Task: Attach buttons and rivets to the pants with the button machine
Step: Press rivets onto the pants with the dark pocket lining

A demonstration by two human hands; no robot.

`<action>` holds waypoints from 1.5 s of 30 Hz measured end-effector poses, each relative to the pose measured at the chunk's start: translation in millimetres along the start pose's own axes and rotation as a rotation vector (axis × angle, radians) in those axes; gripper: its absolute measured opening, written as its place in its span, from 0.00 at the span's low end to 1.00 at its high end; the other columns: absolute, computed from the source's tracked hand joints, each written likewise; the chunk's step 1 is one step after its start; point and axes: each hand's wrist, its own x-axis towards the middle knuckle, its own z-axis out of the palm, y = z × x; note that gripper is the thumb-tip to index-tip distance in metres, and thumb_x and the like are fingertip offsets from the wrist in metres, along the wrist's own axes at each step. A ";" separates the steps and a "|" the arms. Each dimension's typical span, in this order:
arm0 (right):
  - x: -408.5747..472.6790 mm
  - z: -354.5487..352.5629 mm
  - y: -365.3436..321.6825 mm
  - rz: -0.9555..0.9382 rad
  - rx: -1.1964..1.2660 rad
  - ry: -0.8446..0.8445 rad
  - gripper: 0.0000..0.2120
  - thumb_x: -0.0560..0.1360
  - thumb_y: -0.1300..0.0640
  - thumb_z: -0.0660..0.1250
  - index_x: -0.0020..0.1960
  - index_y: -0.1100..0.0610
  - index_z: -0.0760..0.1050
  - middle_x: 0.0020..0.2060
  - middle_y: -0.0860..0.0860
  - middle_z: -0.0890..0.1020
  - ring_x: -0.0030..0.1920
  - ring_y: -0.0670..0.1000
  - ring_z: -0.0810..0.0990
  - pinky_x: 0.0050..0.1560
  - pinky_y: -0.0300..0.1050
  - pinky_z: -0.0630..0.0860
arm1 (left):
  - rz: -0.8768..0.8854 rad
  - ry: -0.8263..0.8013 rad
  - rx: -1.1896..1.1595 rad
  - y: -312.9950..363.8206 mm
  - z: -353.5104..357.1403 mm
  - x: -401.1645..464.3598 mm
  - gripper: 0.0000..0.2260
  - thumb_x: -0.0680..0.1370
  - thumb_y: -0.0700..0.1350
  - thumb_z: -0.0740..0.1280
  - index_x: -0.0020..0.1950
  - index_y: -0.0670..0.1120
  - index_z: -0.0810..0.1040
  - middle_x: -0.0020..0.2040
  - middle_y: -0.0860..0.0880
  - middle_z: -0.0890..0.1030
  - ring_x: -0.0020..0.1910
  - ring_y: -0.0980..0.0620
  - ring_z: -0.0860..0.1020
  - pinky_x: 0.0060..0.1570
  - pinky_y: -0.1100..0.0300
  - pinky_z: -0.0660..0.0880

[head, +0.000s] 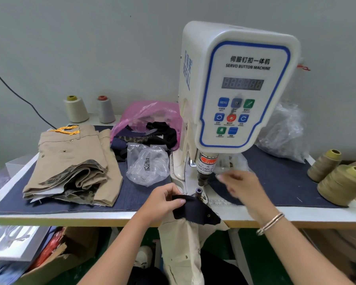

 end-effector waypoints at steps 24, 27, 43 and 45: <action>-19.5 46.7 11.2 0.485 0.885 -0.302 0.09 0.65 0.59 0.70 0.42 0.63 0.82 0.24 0.49 0.68 0.18 0.45 0.61 0.18 0.35 0.59 | 0.006 0.006 0.011 -2.1 0.2 -0.7 0.05 0.74 0.37 0.72 0.40 0.43 0.76 0.38 0.48 0.80 0.39 0.54 0.77 0.43 0.58 0.74; -22.1 47.1 7.7 0.508 0.953 -0.301 0.08 0.67 0.59 0.67 0.40 0.64 0.82 0.25 0.49 0.67 0.18 0.45 0.61 0.18 0.36 0.60 | 0.011 0.008 0.010 -0.7 0.6 -0.8 0.05 0.74 0.36 0.71 0.41 0.41 0.76 0.38 0.48 0.79 0.38 0.54 0.76 0.43 0.59 0.74; -11.4 142.3 -51.5 -0.177 -0.110 -0.246 0.11 0.78 0.58 0.60 0.52 0.52 0.81 0.25 0.45 0.73 0.24 0.39 0.71 0.33 0.35 0.67 | 0.039 0.102 0.211 2.6 1.8 -2.4 0.07 0.72 0.40 0.64 0.41 0.53 0.72 0.34 0.60 0.76 0.39 0.71 0.76 0.39 0.77 0.70; 15.4 155.6 -57.8 -0.323 -0.420 -0.175 0.12 0.78 0.58 0.59 0.54 0.52 0.80 0.32 0.44 0.77 0.31 0.39 0.73 0.33 0.36 0.67 | 0.025 0.088 0.121 4.3 1.6 -1.9 0.02 0.68 0.44 0.64 0.37 0.51 0.73 0.30 0.59 0.75 0.32 0.65 0.74 0.34 0.71 0.70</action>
